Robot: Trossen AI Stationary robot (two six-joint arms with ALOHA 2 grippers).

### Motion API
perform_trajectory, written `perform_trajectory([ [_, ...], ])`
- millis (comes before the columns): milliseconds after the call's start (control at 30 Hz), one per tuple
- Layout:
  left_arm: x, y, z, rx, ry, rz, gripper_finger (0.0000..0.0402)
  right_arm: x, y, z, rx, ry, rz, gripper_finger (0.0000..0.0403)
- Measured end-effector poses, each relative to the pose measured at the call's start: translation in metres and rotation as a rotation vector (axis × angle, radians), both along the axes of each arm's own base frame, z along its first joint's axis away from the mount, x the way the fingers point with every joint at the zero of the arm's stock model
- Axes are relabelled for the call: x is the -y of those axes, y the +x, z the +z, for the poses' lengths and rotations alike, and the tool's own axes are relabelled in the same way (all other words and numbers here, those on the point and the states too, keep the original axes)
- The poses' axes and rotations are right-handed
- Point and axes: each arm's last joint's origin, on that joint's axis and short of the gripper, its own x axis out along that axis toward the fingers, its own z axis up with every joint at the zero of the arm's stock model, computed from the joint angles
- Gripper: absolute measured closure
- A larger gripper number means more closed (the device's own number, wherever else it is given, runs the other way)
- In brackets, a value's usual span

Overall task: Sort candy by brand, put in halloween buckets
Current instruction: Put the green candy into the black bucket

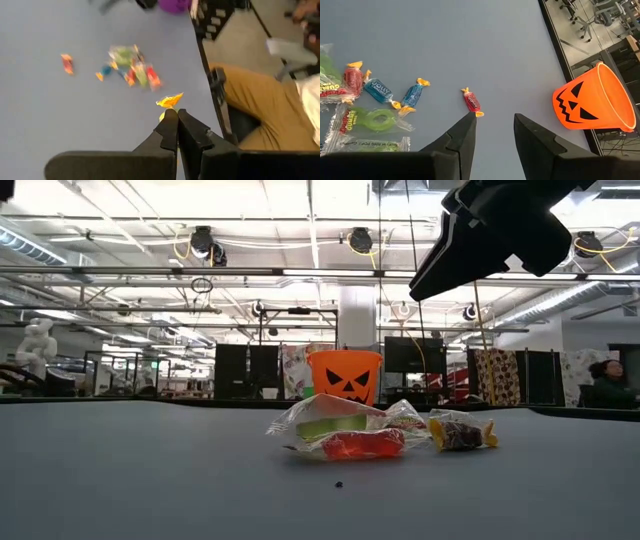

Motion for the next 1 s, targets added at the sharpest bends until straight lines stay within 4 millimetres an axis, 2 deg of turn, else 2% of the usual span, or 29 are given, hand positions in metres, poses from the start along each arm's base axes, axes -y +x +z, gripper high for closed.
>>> perform_trajectory([
  [200, -0.004, -0.008, 0.0, 0.013, 0.05, 0.031, 0.039, 0.0, 0.0, 0.0, 0.001, 0.001, -0.001, 0.0277],
  [533, -0.001, -0.01, -0.002, -0.038, -0.014, 0.039, 0.0388, -0.001, 0.003, 0.002, 0.039, 0.021, -0.001, 0.0277],
  [667, -0.001, -0.009, -0.002, -0.019, 0.009, 0.072, 0.0388, -0.002, 0.027, 0.011, 0.194, 0.086, 0.056, 0.0277],
  [767, 0.0, -0.006, -0.004, -0.017, 0.028, 0.088, 0.0387, -0.001, 0.054, 0.011, 0.29, 0.191, 0.227, 0.0277],
  [867, 0.004, -0.003, -0.008, -0.028, 0.047, 0.089, 0.0387, 0.001, 0.078, 0.001, 0.38, 0.31, 0.413, 0.0277],
  [1000, 0.011, 0.003, -0.015, -0.048, 0.081, 0.093, 0.0387, 0.007, 0.101, -0.017, 0.493, 0.418, 0.533, 0.0277],
])
